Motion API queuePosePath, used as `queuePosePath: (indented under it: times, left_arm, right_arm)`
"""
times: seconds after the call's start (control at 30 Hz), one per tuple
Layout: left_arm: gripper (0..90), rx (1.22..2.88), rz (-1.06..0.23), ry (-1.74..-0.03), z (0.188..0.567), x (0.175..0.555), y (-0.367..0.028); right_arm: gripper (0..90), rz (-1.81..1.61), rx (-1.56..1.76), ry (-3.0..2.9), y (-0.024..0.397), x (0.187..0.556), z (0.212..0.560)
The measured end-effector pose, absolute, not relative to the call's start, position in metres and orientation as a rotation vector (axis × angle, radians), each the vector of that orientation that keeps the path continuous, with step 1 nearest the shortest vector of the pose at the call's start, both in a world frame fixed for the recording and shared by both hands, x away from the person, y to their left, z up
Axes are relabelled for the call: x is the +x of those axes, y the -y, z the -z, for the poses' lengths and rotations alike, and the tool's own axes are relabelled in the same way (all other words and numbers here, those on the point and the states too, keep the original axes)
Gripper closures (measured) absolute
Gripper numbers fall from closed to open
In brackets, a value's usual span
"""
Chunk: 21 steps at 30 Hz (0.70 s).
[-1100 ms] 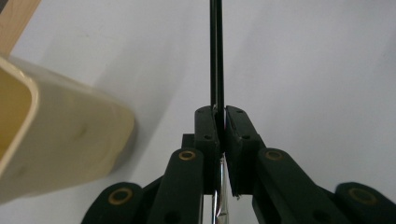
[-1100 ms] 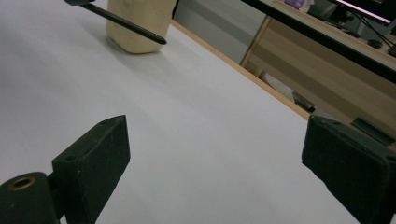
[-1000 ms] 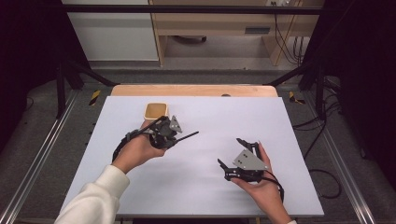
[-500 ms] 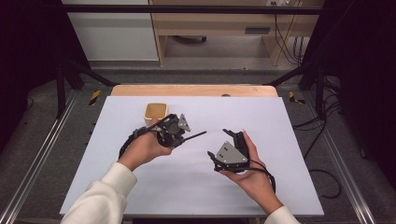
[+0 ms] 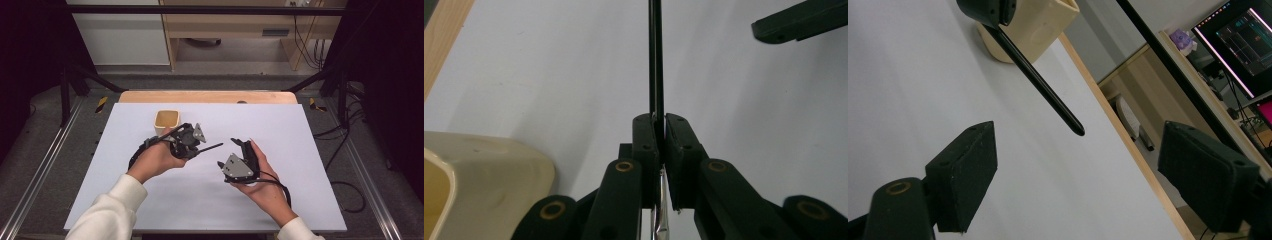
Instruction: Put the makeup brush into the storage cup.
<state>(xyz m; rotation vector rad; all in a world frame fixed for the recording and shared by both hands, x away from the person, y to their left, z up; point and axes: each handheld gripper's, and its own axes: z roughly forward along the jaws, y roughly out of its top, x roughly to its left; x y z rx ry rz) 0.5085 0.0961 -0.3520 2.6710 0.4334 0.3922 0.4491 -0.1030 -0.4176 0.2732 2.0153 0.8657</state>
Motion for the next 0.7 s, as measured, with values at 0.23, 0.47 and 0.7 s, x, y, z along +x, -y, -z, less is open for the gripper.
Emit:
queuePosePath:
  times: [0.23,0.47,0.7]
  left_arm:
    - [84.1,2.667,-0.38,-0.422,0.353,0.508,-0.091]
    - [84.1,2.655,-0.361,-0.425,0.355,0.505,-0.086]
    - [84.1,2.67,-0.352,-0.411,0.355,0.504,-0.084]
  right_arm:
    - [20.5,-0.818,0.221,-2.03,0.094,0.451,0.423]
    - [23.4,-0.82,0.204,-2.042,0.086,0.451,0.426]
    - [25.7,-0.792,0.166,-2.046,0.081,0.453,0.426]
